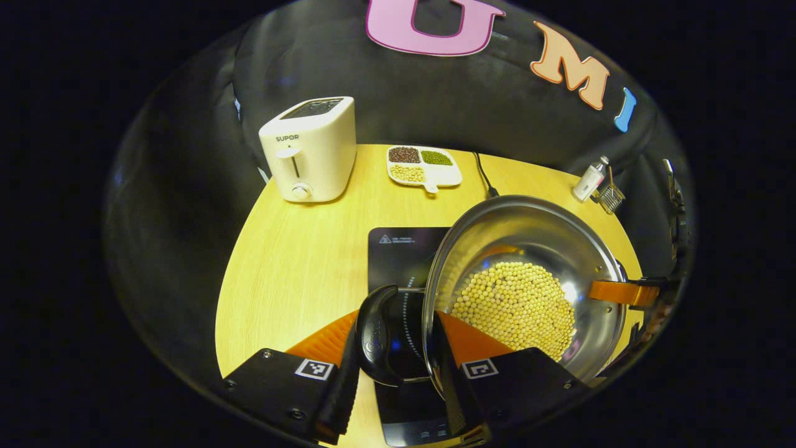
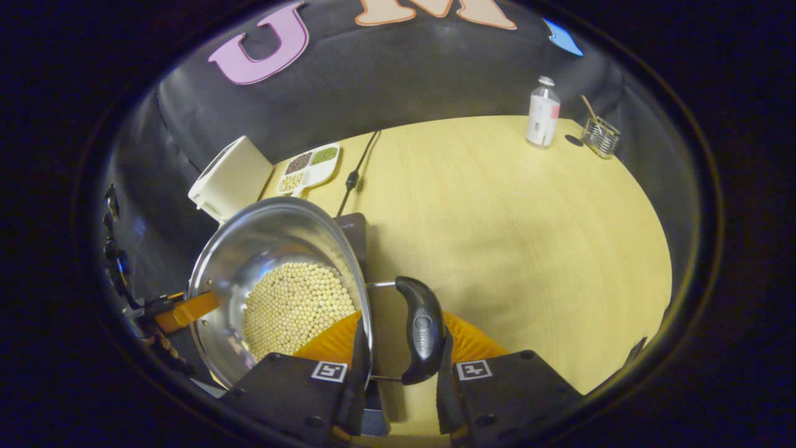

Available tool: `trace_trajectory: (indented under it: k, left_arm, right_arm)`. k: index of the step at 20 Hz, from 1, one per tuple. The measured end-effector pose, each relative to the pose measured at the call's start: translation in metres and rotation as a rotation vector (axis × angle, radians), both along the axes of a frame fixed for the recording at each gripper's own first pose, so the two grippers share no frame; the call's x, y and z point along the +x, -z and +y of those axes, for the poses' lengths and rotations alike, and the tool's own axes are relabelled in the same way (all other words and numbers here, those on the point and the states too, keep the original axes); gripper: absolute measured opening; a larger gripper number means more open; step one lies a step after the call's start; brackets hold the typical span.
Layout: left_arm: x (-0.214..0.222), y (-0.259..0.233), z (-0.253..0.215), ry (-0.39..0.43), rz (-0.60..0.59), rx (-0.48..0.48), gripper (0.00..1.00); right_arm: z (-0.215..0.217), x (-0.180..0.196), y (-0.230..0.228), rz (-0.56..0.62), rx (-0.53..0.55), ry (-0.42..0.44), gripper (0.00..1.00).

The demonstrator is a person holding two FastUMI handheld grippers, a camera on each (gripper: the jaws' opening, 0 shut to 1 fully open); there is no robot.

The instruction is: First push the handle of the pot to place it horizontally, then grasp the pot with both hands and set it on the induction cooktop.

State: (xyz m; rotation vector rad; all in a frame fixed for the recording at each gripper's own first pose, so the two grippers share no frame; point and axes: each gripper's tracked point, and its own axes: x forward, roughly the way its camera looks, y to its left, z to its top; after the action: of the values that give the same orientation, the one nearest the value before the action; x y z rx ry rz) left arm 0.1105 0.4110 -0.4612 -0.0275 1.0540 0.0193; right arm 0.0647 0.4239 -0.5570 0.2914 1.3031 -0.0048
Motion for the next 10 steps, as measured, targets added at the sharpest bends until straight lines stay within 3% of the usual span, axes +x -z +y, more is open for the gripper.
trace_trajectory:
  k: [4, 5, 6, 9, 10]
  left_arm:
    - [0.013, -0.001, 0.009, 0.031, -0.053, 0.012, 0.61]
    - [0.015, 0.001, 0.010, 0.036, -0.060, 0.012, 0.61]
    - [0.018, 0.002, 0.011, 0.038, -0.071, 0.010, 0.61]
    - [0.019, 0.002, 0.011, 0.037, -0.088, -0.005, 0.61]
    - [0.018, 0.000, 0.010, 0.035, -0.082, 0.002, 0.61]
  right_arm:
    - [0.008, 0.006, 0.002, 0.009, -0.004, 0.016, 0.44]
    - [0.010, 0.005, 0.001, 0.009, -0.008, 0.021, 0.48]
    - [0.010, 0.005, 0.001, 0.010, -0.013, 0.024, 0.44]
    - [0.011, 0.004, 0.002, 0.006, -0.012, 0.036, 0.45]
    - [0.011, 0.005, 0.001, 0.009, -0.009, 0.034, 0.49]
